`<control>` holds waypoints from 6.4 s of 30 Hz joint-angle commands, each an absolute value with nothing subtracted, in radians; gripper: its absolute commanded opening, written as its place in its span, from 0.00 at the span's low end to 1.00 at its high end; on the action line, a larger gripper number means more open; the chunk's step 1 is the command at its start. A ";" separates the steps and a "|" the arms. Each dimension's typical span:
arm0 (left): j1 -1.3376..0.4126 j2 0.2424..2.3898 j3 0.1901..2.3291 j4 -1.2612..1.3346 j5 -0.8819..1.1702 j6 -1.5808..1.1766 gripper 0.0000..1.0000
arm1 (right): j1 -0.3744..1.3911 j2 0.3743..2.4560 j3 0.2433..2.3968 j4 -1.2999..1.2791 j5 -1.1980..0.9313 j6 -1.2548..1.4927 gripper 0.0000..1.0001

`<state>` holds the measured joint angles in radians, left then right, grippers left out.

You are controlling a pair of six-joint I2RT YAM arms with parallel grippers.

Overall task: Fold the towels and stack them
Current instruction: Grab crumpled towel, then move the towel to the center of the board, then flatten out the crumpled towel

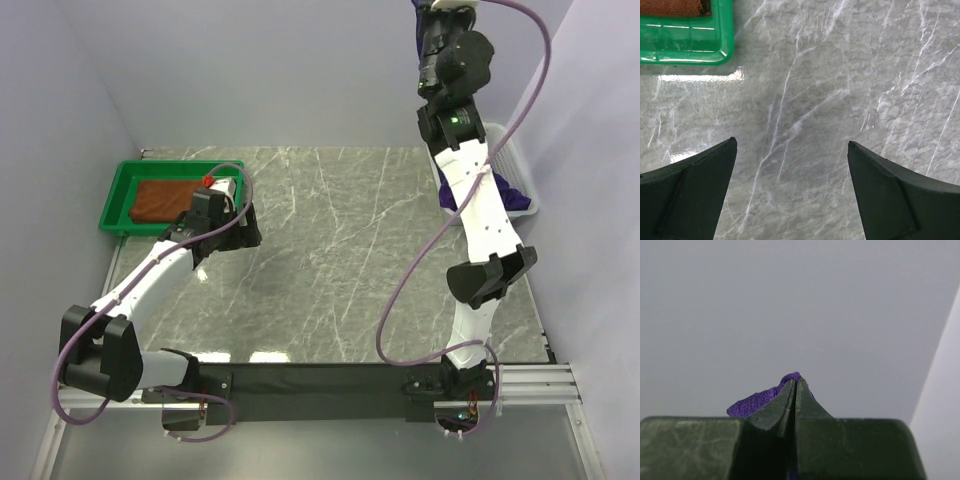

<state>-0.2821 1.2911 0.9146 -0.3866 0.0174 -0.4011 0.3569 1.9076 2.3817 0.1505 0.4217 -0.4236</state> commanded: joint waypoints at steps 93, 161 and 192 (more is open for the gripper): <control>-0.959 1.557 0.891 -0.299 -0.032 -0.960 0.71 | 0.681 1.378 0.664 -0.267 -0.167 0.420 0.15; -0.592 1.367 0.821 -0.396 -0.132 -0.924 0.01 | 0.295 0.928 0.548 -0.422 0.123 0.569 0.00; -0.754 1.529 0.996 -0.432 -0.169 -0.954 0.78 | 0.238 1.140 0.675 -0.446 0.063 0.479 0.53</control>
